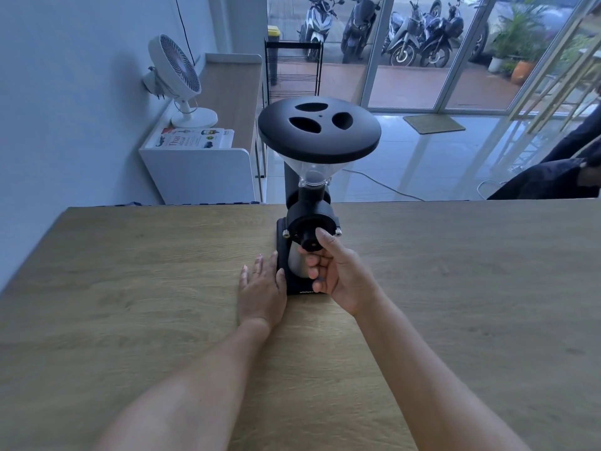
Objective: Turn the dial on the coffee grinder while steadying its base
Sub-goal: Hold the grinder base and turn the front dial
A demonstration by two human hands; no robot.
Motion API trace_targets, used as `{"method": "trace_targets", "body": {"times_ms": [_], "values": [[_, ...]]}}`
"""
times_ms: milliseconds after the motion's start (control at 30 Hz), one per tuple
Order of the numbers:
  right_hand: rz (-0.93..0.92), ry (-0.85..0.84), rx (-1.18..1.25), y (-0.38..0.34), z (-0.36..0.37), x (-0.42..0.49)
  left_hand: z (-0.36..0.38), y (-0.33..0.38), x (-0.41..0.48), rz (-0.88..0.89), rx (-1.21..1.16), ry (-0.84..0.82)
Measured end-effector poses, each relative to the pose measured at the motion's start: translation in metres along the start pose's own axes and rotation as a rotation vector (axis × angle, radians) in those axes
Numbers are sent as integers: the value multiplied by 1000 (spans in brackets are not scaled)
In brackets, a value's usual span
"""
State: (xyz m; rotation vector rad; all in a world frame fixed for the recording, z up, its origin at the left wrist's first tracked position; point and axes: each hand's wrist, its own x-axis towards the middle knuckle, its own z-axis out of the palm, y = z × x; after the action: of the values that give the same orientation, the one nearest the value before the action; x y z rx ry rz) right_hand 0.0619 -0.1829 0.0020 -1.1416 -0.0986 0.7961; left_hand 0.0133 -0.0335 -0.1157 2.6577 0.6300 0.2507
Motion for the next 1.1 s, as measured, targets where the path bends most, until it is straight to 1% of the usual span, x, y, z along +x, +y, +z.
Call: {"method": "trace_targets", "body": {"times_ms": [333,533,733,1100], "values": [[18,-2,53,0,1,1,1,0,0,-15,-12,0],[20,-9,48,0,0,1,2,-1,0,-19,-23,10],[8,-19,48,0,0,1,5,-3,2,7,14,7],[8,2,34,1,0,2,6,-3,2,9,34,12]]}}
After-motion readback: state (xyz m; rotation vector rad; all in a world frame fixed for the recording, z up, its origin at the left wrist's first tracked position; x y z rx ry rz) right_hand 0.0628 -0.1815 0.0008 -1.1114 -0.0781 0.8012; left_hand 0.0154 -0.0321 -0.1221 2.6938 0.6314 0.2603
